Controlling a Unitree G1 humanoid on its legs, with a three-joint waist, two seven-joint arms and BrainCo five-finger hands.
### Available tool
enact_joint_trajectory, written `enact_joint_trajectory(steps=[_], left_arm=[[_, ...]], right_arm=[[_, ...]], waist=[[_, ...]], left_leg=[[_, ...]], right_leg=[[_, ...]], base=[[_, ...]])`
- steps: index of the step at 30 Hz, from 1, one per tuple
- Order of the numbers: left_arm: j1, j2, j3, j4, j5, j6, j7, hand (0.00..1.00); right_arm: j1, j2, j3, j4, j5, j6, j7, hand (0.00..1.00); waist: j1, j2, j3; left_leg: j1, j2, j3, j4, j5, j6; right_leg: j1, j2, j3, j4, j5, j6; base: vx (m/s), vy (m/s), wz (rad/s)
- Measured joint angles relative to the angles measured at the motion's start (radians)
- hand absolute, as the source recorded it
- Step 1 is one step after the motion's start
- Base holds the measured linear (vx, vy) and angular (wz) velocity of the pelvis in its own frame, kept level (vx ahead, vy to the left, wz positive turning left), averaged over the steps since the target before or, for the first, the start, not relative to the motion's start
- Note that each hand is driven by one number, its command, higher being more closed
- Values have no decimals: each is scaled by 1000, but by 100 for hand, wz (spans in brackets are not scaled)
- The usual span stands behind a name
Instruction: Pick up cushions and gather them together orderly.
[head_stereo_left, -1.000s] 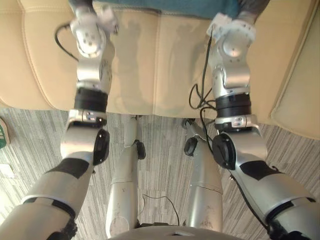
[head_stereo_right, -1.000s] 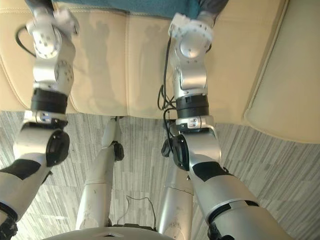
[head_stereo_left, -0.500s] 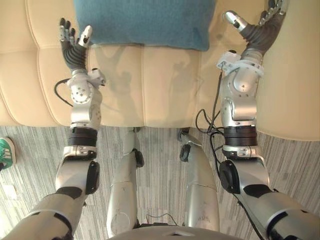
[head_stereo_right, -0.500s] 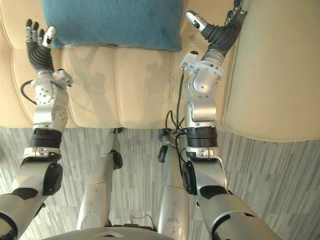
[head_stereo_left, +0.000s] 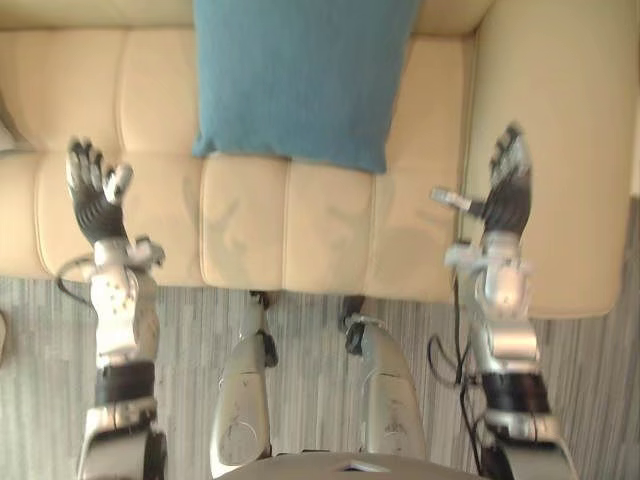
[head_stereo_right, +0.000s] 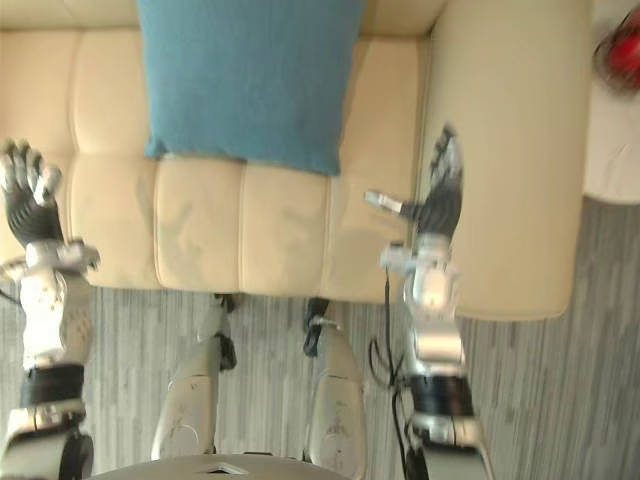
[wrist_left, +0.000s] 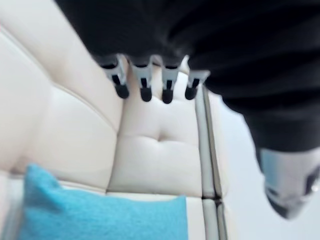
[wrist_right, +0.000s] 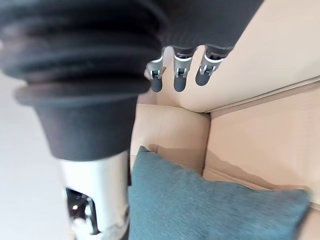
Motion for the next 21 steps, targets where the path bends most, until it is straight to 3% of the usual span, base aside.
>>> enact_joint_trajectory(steps=[3,7,8,13,15,21], left_arm=[[159,-86,-13,40,2,3,-31,0],[288,-149,-58,219,44,44,-68,0],[309,-161,-71,494,155,89,-116,0],[301,-152,-66,639,182,101,-125,0],[304,-149,-52,768,243,125,-132,0],[301,-147,-53,803,299,135,-133,0]], right_arm=[[147,91,0,53,-2,-3,35,0],[258,163,0,237,-47,4,77,0],[279,183,-11,520,-133,31,87,0],[247,183,-49,696,-157,37,87,0],[201,183,-109,879,-157,65,85,0],[184,181,-129,949,-156,98,85,0]], waist=[[-1,-19,-50],[4,-20,-123],[-7,-12,-192],[-7,-8,-199],[-6,-6,-211],[-16,-3,-234]], left_leg=[[67,0,0,31,-41,1],[180,-2,28,84,-107,-4],[266,11,35,72,-134,-14],[308,10,54,43,-132,-15],[404,-2,91,0,-135,-14],[437,-14,110,0,-144,-11]], right_leg=[[99,0,-6,-34,-8,4],[245,6,9,-96,-5,20],[366,36,26,-213,28,29],[424,58,43,-314,83,39],[508,62,78,-380,108,48],[539,60,120,-430,150,53]], base=[[113,-71,4],[183,-24,-21],[254,30,-40],[70,34,-19],[72,49,-38],[25,40,-21]])
